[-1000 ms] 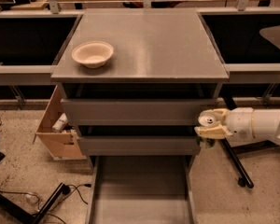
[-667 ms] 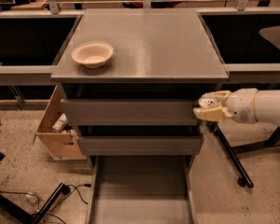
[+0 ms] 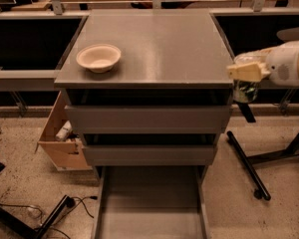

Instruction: Pick green can from bottom drawer and place on counter

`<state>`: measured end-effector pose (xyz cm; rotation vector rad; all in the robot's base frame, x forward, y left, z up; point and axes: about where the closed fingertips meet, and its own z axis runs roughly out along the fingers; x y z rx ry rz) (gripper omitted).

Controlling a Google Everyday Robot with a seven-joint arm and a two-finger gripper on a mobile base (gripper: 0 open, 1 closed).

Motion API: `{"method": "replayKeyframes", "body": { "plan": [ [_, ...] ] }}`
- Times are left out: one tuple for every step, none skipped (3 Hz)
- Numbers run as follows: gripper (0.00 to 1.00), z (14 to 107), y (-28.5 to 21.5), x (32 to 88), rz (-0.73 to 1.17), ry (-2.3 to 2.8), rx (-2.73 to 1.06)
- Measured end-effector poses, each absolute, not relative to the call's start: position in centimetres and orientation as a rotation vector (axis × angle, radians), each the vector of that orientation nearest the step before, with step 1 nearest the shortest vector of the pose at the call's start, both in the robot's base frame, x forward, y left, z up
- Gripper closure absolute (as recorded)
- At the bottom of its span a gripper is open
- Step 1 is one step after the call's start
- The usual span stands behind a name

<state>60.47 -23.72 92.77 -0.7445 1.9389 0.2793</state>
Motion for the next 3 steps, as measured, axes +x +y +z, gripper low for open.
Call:
{"method": "replayKeyframes", "body": {
  "plan": [
    [1.0,98.6,-25.2,63.3,0.237,1.876,-0.642],
    [1.0,101.6,-25.7,67.6,0.275,1.795,-0.585],
    [1.0,101.2,-25.0,72.9,0.354,1.76,-0.573]
  ]
}}
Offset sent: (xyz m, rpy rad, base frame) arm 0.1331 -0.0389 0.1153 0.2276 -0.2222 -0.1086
